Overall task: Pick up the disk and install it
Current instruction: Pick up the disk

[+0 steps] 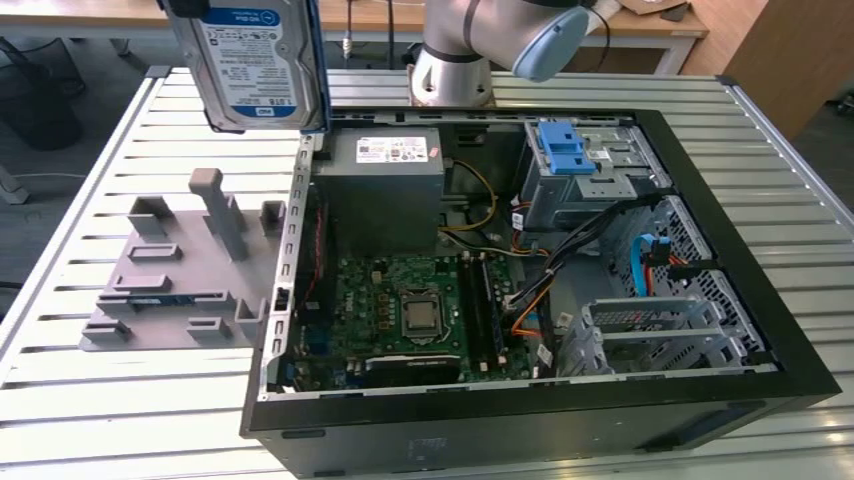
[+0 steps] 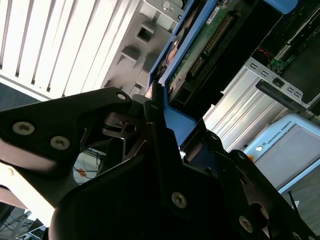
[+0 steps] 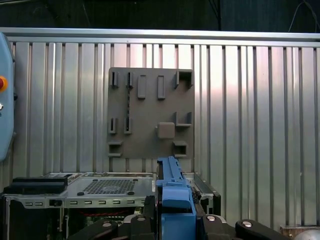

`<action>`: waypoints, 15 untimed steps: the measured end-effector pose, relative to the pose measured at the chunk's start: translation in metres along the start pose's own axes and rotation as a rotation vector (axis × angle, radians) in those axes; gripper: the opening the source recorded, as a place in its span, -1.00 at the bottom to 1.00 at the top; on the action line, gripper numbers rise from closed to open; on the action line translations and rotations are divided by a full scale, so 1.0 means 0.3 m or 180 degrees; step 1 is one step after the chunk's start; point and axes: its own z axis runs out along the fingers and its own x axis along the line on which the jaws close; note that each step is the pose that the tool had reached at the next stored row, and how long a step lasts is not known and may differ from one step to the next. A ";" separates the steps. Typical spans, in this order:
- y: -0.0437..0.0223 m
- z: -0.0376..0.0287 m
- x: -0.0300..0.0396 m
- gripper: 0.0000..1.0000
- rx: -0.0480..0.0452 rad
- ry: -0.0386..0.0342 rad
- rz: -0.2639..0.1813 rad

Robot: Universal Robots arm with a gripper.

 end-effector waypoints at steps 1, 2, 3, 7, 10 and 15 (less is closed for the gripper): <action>-0.003 0.000 0.000 -0.27 0.0000 0.0000 0.0000; -0.008 0.000 0.001 -0.27 0.0000 0.0000 0.0001; -0.013 0.000 0.001 -0.27 0.0000 0.0000 0.0001; -0.034 -0.001 0.002 -0.27 0.0000 0.0000 0.0001; -0.044 -0.001 0.002 -0.27 0.0000 0.0000 0.0000; -0.057 -0.001 0.002 -0.27 0.0000 0.0000 0.0001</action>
